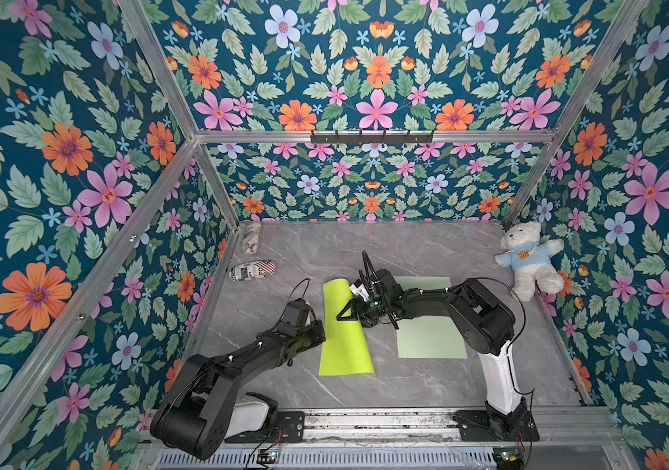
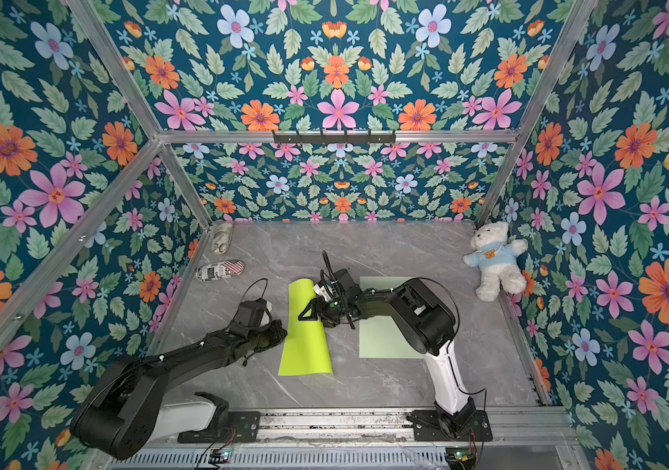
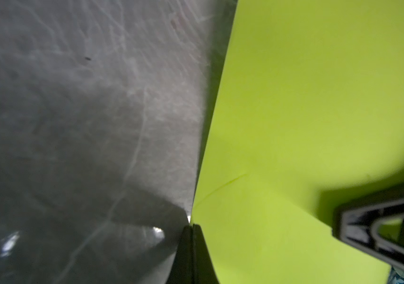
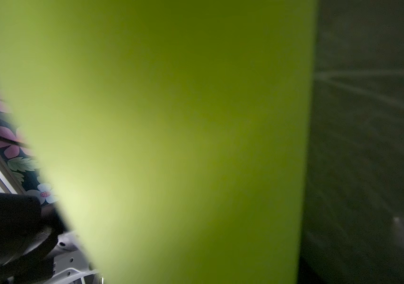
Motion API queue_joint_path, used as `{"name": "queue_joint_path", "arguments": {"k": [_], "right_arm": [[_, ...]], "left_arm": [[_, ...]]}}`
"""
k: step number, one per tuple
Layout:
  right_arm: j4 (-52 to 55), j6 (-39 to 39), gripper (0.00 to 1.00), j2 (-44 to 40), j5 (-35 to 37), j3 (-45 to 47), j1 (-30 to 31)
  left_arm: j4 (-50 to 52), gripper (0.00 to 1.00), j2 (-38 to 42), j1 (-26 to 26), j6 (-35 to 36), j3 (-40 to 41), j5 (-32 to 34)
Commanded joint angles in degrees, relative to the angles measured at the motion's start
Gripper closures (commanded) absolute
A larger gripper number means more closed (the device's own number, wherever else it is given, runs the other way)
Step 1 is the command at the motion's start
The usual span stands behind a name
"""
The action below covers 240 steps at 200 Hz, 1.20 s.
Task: Fold the rectangular paper in half along the long edge
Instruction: Pick up the paper from the center of the board.
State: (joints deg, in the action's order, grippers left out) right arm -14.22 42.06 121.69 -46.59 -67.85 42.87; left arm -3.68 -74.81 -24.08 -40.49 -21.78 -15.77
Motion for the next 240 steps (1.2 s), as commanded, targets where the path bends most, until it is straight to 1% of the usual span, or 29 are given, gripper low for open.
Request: {"name": "queue_joint_path", "arguments": {"k": [1, 87, 110, 146, 165, 184, 212, 227, 240], "right_arm": [[4.6, -0.6, 0.34, 1.3, 5.1, -0.3, 0.3], [-5.0, 8.4, 0.31, 0.9, 9.0, 2.7, 0.8], [-5.0, 9.1, 0.31, 1.0, 10.5, 2.6, 1.4], [-8.7, 12.3, 0.32, 0.0, 13.4, 5.4, 1.6], [-10.2, 13.5, 0.36, -0.5, 14.2, 6.6, 1.6], [-12.7, 14.6, 0.42, -0.6, 14.0, 7.6, 1.6], [-21.3, 18.1, 0.54, -0.9, 12.5, 10.7, 1.6], [-26.4, 20.1, 0.60, -0.7, 11.2, 11.9, 1.5], [-29.7, 21.5, 0.61, -0.7, 10.4, 12.7, 1.6]], "left_arm": [[7.0, 0.98, -1.4, -0.5, -1.2, 1.0, 1.2], [3.5, 0.98, -4.3, -2.6, -3.4, 0.7, 1.2], [2.7, 0.98, -4.8, -2.8, -4.0, 0.6, 1.1], [1.8, 0.98, -5.2, -3.4, -4.8, 0.3, 1.2], [1.3, 0.98, -5.3, -3.5, -5.1, 0.2, 1.2], [1.2, 0.98, -5.4, -3.7, -5.4, 0.2, 1.2], [1.2, 0.98, -5.2, -3.7, -5.6, 0.0, 1.4], [1.5, 0.96, -4.8, -3.7, -5.6, -0.3, 1.7], [1.8, 0.91, -4.3, -3.8, -5.8, -0.6, 1.9]]}}
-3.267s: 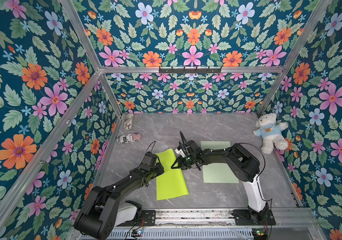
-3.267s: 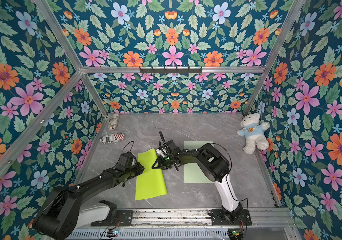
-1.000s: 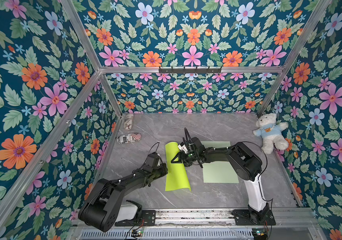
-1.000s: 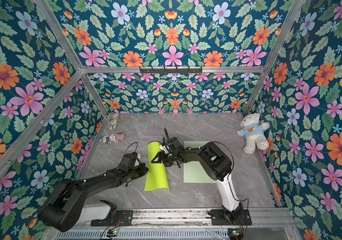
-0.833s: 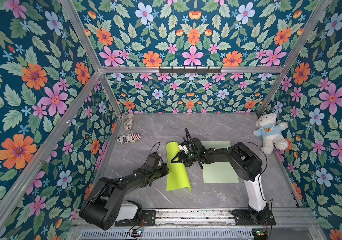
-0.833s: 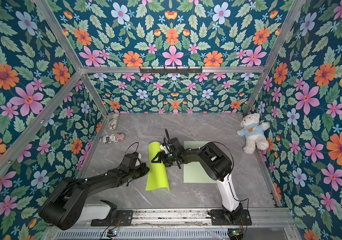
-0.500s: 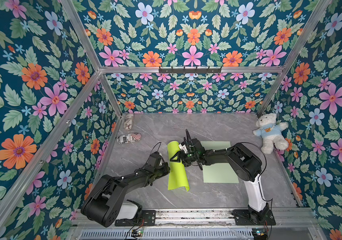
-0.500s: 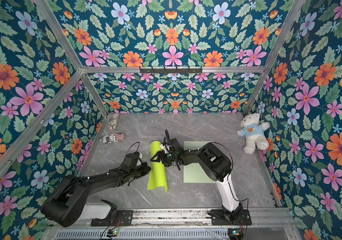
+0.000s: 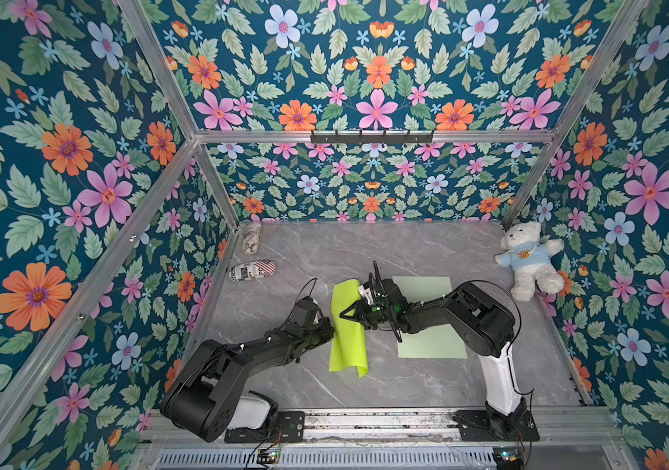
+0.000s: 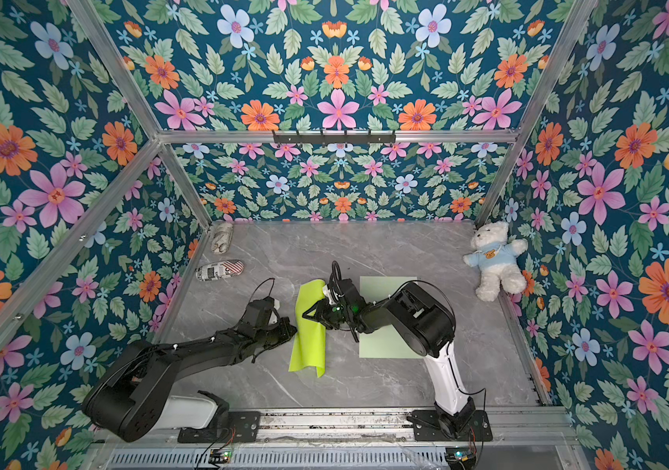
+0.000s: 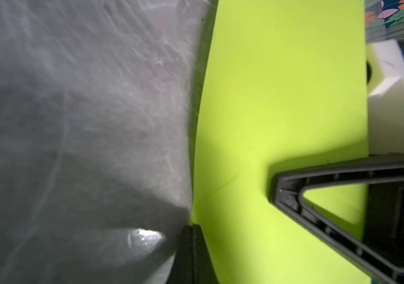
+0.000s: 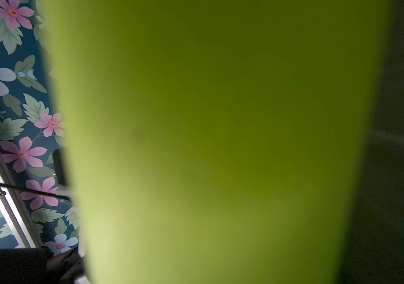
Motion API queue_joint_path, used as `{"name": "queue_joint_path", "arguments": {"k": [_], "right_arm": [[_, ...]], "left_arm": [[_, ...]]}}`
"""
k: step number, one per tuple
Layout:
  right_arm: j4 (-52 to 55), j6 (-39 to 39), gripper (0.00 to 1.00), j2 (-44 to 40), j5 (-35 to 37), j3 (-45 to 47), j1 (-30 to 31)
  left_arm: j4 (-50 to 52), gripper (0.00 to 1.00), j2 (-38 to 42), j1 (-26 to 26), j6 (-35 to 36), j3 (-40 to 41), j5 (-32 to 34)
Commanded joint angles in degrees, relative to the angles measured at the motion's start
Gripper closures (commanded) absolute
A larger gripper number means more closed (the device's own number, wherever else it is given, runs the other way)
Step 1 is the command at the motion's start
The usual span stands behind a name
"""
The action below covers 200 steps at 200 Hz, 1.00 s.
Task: Fold the rectangular paper in half along the long edge
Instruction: Pick up the paper from the center of the board.
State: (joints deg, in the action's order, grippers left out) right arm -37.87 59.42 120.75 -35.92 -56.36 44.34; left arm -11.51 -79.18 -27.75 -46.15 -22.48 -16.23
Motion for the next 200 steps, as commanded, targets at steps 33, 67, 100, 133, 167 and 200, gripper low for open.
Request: {"name": "queue_joint_path", "arguments": {"k": [33, 67, 100, 133, 167, 200], "right_arm": [[-17.2, 8.6, 0.61, -0.1, -3.4, 3.3, -0.3], [-33.8, 16.9, 0.62, -0.2, -7.4, 5.5, -1.2], [-44.2, 23.1, 0.62, -2.3, -10.3, 5.7, -1.6], [-53.2, 29.6, 0.62, -7.9, -12.7, 4.0, -2.0], [-51.3, 31.7, 0.62, -16.9, -15.2, 1.1, -4.6], [-49.4, 34.2, 0.61, -23.2, -15.9, -3.2, -8.1]], "left_arm": [[10.7, 0.78, 3.4, 0.0, -0.3, -1.0, 2.7], [13.1, 0.64, 10.2, 0.1, 0.2, -3.3, 4.1], [14.3, 0.62, 18.0, 3.3, 1.4, -6.7, 2.8], [7.7, 0.62, 26.0, 10.9, 0.4, -8.9, -6.4], [-5.1, 0.64, 28.9, 14.7, -6.7, -11.8, -17.2], [-27.8, 0.64, 23.6, 14.3, -20.6, -12.7, -25.6]]}}
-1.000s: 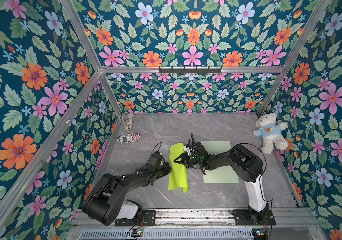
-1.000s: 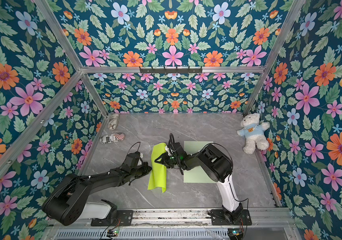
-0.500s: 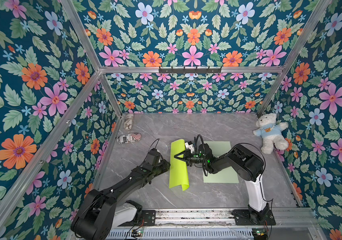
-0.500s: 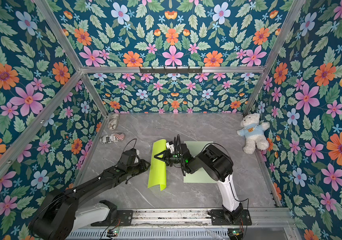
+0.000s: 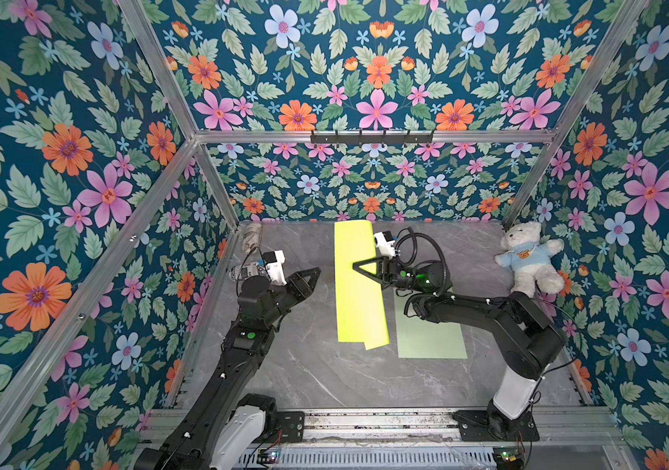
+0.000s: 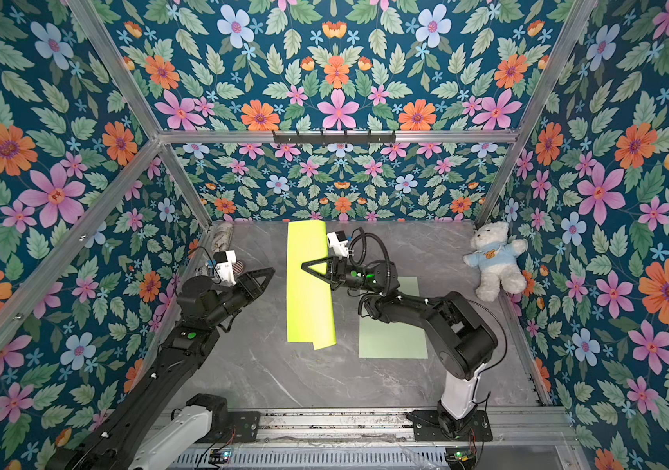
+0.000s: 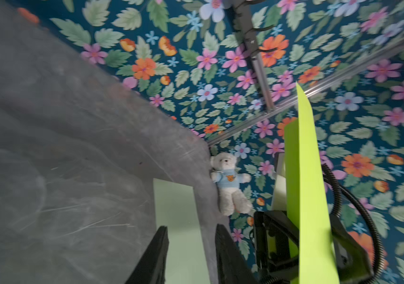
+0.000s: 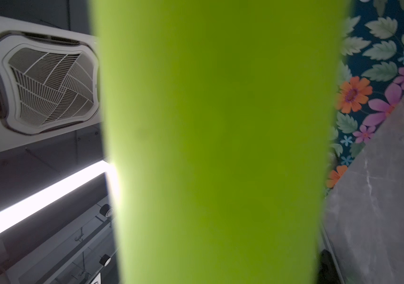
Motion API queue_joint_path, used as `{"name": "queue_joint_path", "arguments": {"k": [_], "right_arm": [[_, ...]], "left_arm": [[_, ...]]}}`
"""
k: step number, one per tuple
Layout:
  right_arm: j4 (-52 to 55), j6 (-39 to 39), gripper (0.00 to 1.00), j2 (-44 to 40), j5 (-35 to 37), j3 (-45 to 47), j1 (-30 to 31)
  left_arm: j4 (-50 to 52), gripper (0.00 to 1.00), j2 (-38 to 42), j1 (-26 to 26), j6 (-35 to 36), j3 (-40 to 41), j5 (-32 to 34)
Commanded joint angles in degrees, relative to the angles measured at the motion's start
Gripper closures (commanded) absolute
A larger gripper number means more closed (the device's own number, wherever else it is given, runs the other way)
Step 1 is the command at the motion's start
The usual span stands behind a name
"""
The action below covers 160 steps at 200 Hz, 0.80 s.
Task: Fold the rectangular paper in half along the long edge
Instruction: Pick up the paper from the center of the board, then fold the paper.
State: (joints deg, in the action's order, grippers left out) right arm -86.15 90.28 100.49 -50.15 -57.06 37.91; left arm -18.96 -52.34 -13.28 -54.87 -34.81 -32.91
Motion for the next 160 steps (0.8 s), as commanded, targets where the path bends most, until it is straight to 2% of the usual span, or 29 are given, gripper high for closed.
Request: {"name": "queue_joint_path", "arguments": {"k": [1, 13, 32, 55, 81, 160], "right_arm": [[-1.0, 3.4, 0.61, -3.0, -1.7, -2.6, -1.8], [0.6, 3.0, 0.60, -4.3, -1.7, -4.0, -2.9], [1.9, 3.3, 0.60, -4.9, -1.7, -6.2, -4.5], [5.1, 1.7, 0.60, -5.1, -1.5, -8.1, -5.3], [7.8, 0.0, 0.60, -5.1, -0.6, -8.5, -6.2], [13.1, -3.3, 0.59, -4.5, 0.7, -11.5, -7.4]], "left_arm": [[-21.3, 0.64, -3.5, -0.2, -12.4, -0.5, -9.1], [-29.2, 0.64, -6.5, -1.1, -17.4, -1.2, -10.6], [-34.1, 0.64, -9.7, -4.7, -20.2, -3.5, -10.8], [-31.9, 0.64, -11.2, -10.0, -18.1, -6.3, -9.7], [-31.0, 0.64, -12.1, -13.3, -17.9, -8.3, -9.2], [-23.3, 0.63, -11.7, -15.6, -14.5, -11.6, -8.6]]}}
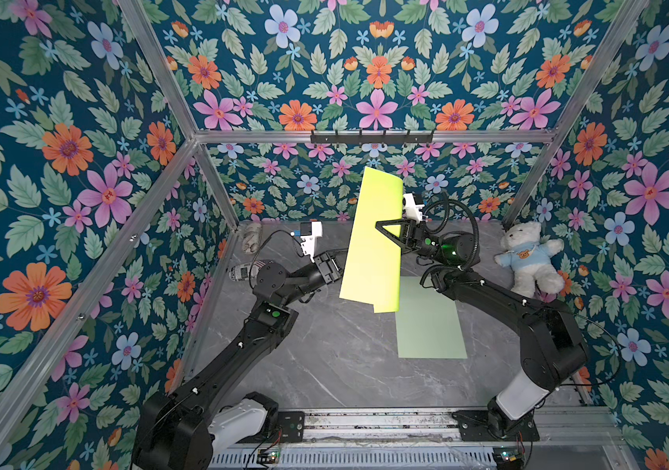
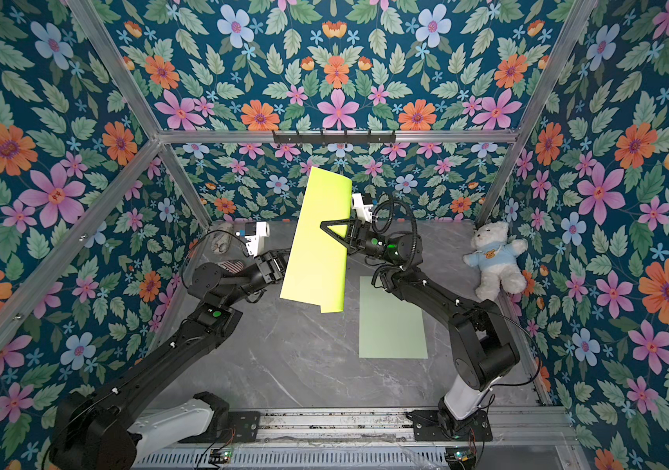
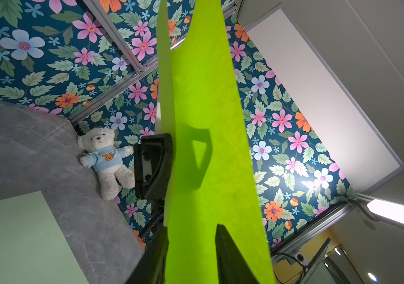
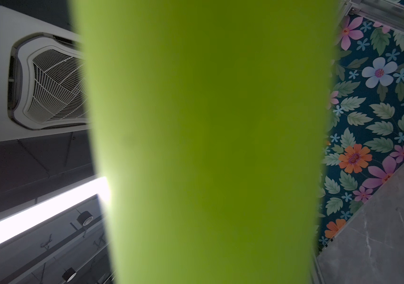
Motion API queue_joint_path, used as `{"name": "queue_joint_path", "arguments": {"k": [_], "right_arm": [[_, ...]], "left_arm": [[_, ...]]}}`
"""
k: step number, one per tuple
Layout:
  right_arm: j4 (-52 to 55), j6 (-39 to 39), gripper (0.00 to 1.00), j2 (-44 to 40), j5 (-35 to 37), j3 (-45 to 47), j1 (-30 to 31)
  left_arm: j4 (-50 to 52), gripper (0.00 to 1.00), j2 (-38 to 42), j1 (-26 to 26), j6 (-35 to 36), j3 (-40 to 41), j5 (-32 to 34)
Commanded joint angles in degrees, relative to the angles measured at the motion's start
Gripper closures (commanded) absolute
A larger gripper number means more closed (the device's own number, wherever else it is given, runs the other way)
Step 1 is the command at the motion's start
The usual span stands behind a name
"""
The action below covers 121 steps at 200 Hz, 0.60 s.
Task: Fold the rectangular paper in half along the long edge
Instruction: Fold the paper.
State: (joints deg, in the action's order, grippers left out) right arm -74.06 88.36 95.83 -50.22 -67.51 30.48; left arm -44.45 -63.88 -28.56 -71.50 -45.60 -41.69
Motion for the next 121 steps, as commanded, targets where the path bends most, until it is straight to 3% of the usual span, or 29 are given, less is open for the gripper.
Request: {"name": "queue_joint_path", "arguments": {"k": [1, 121], "right_arm": [[1.0, -1.4, 0.59, 0.1, 0.8, -1.1, 0.0], [5.6, -4.5, 0.57, -0.4, 0.9, -1.6, 0.2]], "left_arm": [[2.4, 0.63, -0.2, -0.4, 2.3, -0.9, 0.2], [8.9, 0.59, -3.4, -4.3, 7.2, -3.1, 1.6]]}}
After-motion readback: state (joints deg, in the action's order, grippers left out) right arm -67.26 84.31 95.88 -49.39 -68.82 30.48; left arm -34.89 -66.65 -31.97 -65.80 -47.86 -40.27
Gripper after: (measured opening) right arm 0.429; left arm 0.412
